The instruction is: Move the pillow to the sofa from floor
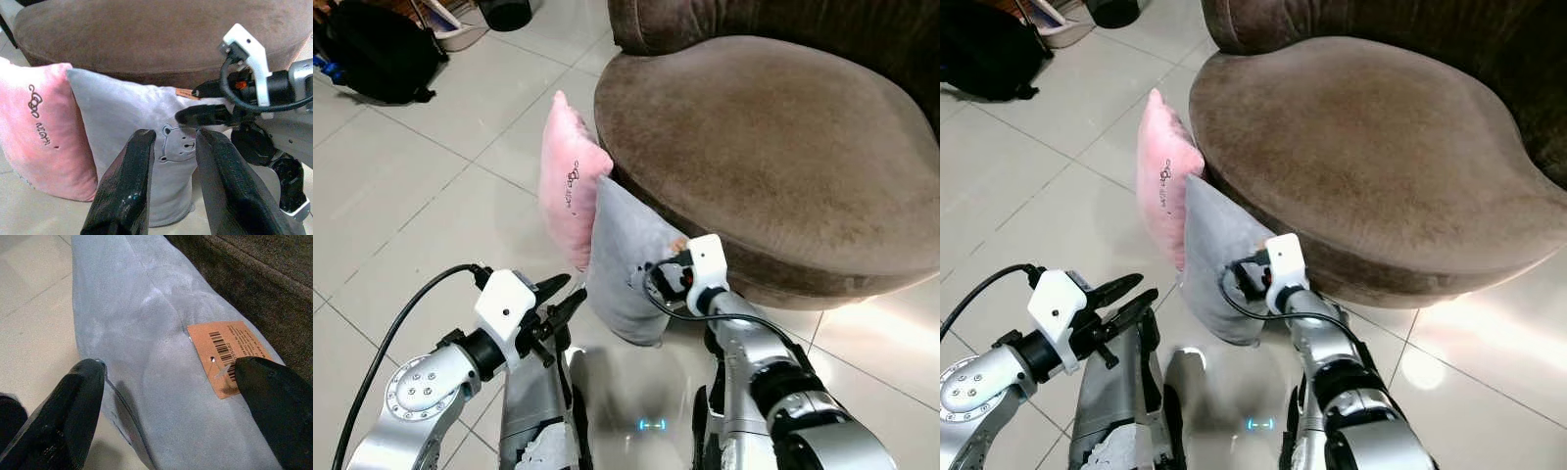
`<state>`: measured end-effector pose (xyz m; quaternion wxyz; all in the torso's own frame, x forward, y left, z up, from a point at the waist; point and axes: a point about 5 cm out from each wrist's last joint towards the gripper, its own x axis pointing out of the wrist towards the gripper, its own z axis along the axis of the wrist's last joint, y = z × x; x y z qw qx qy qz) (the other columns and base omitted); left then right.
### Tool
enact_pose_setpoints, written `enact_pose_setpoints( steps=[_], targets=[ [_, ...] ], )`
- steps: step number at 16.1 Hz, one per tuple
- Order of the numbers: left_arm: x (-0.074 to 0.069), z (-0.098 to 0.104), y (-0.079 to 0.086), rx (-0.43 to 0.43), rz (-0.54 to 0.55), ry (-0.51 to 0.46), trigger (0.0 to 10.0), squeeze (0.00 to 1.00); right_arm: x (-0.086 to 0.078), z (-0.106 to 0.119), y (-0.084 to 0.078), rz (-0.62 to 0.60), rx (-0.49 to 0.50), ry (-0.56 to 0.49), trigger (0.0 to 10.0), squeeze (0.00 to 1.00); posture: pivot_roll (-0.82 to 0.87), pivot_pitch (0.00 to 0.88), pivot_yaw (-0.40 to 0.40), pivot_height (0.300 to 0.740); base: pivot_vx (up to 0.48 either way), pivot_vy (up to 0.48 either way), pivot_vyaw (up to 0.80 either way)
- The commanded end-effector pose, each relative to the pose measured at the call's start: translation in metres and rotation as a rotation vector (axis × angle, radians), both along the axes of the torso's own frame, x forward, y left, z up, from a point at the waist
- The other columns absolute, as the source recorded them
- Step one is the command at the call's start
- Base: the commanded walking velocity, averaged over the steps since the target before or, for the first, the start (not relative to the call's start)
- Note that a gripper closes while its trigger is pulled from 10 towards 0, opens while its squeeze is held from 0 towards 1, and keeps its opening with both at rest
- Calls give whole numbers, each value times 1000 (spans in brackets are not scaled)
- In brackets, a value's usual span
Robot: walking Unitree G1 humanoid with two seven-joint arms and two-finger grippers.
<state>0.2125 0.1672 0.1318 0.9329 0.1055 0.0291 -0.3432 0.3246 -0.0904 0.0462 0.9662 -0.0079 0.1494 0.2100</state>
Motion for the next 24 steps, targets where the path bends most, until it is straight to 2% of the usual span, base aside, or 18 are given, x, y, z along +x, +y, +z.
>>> enact_pose_setpoints(
  steps=[1,4,7,9,13,24],
  targets=[
    [-3,1,3,13,-8,13,10000,0,-7,-10,6,10,-45,31,10000,0,167,285,79,480,0,0,0],
    [-2,3,4,17,0,10,10000,0,-6,-13,4,-34,-93,33,10000,0,167,283,80,480,0,0,0],
    [-2,5,2,18,-2,9,10000,0,-8,-16,7,3,-123,47,10000,0,167,278,77,480,0,0,0],
    [-2,8,2,23,2,0,10000,0,-9,-17,10,15,-161,28,0,0,170,274,78,480,0,0,0],
    [-2,8,2,30,7,-3,10000,0,-8,-16,13,9,-219,-6,0,0,173,269,79,480,0,0,0],
    [3,-5,8,42,16,17,10000,0,-11,-16,21,29,-208,-17,0,0,178,267,85,480,0,0,0]
  ],
)
